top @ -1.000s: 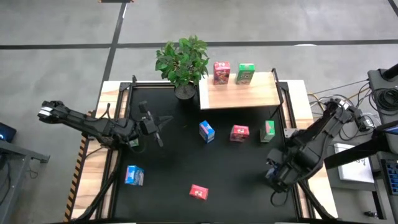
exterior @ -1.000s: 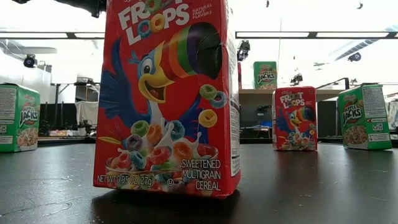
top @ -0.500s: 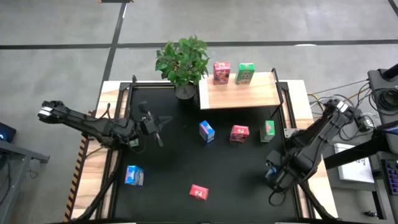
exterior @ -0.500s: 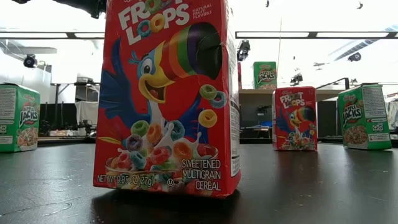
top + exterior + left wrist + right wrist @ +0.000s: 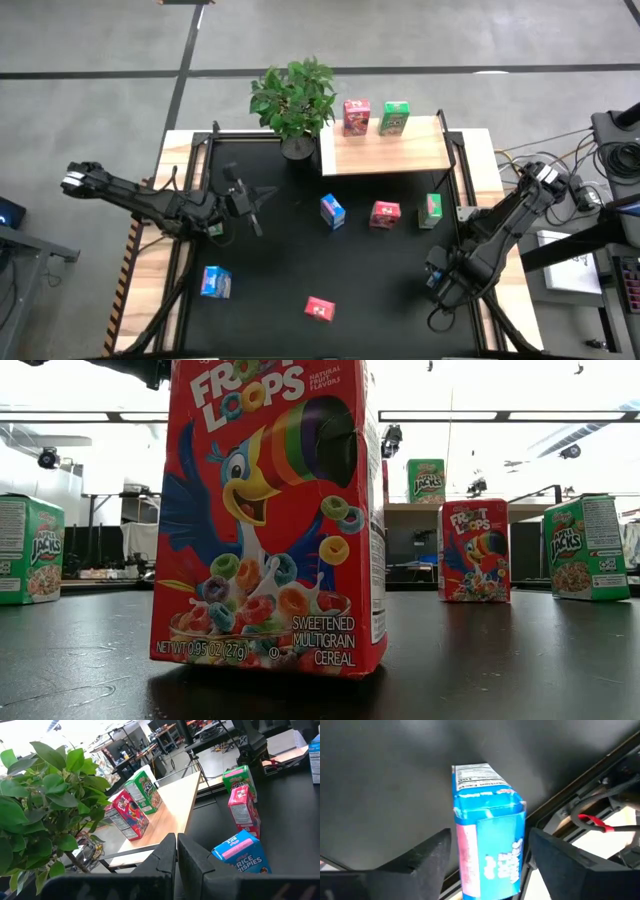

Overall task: Stack cereal on shelf
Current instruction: Put the bottom right blue cereal box on the shelf

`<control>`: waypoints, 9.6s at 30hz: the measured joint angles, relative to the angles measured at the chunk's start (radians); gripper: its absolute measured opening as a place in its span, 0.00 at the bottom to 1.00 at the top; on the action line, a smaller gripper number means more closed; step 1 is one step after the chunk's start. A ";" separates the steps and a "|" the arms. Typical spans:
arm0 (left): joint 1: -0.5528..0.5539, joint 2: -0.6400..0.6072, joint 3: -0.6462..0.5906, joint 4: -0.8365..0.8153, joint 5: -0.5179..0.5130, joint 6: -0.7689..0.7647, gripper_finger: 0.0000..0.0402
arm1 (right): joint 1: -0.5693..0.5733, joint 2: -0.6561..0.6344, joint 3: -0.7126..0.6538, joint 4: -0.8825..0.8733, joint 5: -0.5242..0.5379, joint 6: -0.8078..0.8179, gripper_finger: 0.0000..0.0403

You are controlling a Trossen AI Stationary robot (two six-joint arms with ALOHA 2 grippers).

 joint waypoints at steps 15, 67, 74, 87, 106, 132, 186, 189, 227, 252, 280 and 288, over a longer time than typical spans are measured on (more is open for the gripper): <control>0.000 0.000 0.000 0.000 0.000 0.000 0.00 | -0.001 0.000 0.042 0.016 0.002 -0.001 0.33; 0.000 -0.002 0.001 0.010 0.000 0.084 0.00 | -1.286 0.069 0.744 -0.228 0.401 -1.380 0.25; 0.000 -0.002 0.001 0.010 0.000 0.083 0.00 | -1.342 0.113 0.737 -0.227 0.400 -1.488 0.26; 0.000 -0.002 0.001 0.010 0.000 0.078 0.00 | -1.363 0.170 0.734 -0.227 0.404 -1.524 0.46; 0.000 -0.002 0.001 0.009 0.000 0.078 0.00 | -1.358 0.169 0.928 -0.222 0.412 -1.447 0.48; 0.000 -0.002 0.001 0.008 0.000 0.074 0.00 | -1.089 0.227 0.569 -0.173 0.800 -1.481 0.02; 0.000 -0.002 0.000 -0.021 -0.001 0.069 0.00 | -1.176 0.218 0.282 -0.061 0.885 -1.448 0.02; 0.000 -0.002 0.000 -0.021 -0.001 0.069 0.00 | -1.177 0.214 0.281 -0.061 0.875 -1.459 0.02; 0.000 -0.002 0.000 -0.017 0.000 0.069 0.00 | -1.355 -0.165 0.272 0.310 0.649 -1.193 0.02; 0.000 -0.002 0.000 -0.017 0.000 0.071 0.00 | -1.353 -0.173 0.295 0.346 0.760 -1.245 0.02; 0.000 -0.002 0.000 -0.019 -0.001 0.075 0.00 | -1.334 -0.198 0.125 0.210 0.657 -1.054 0.02; 0.000 -0.002 0.000 -0.019 -0.001 0.075 0.00 | -1.336 -0.198 0.100 0.217 0.754 -1.113 0.02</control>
